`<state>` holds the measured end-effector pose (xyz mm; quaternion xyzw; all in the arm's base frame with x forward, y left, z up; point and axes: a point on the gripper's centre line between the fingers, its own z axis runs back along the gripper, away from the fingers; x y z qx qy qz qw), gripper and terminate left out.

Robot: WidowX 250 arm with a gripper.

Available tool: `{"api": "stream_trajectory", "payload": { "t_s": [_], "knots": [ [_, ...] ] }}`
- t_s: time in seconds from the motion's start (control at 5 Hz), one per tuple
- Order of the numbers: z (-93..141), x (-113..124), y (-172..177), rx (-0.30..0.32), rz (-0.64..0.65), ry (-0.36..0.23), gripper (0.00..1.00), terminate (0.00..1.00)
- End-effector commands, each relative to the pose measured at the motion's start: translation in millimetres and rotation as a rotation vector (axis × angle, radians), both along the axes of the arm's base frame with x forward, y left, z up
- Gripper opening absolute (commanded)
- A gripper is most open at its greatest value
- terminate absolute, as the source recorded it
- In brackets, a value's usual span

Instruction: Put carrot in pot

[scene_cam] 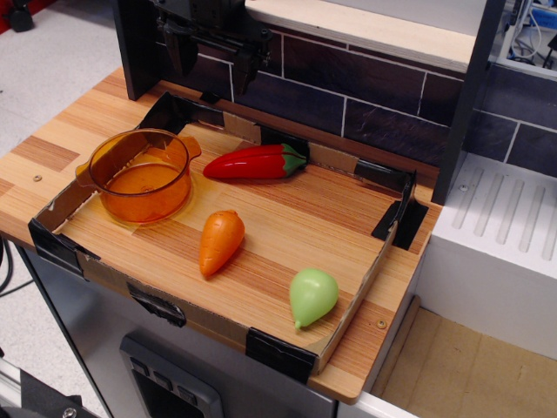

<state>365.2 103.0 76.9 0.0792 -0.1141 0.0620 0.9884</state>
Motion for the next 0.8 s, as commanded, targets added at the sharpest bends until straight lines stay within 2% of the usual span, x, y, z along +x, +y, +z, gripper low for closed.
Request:
{"api": "stream_trajectory", "payload": {
  "t_s": [0.0,0.2,0.4,0.6],
  "knots": [
    [0,0,0,0.000,0.000,0.000,1.00,0.00],
    [22,-18,-16,-0.075,-0.049,-0.046,1.00,0.00],
    [42,-37,-28,-0.144,-0.120,-0.053,1.00,0.00],
    [45,-51,-36,-0.185,-0.179,-0.014,1.00,0.00]
  ]
}}
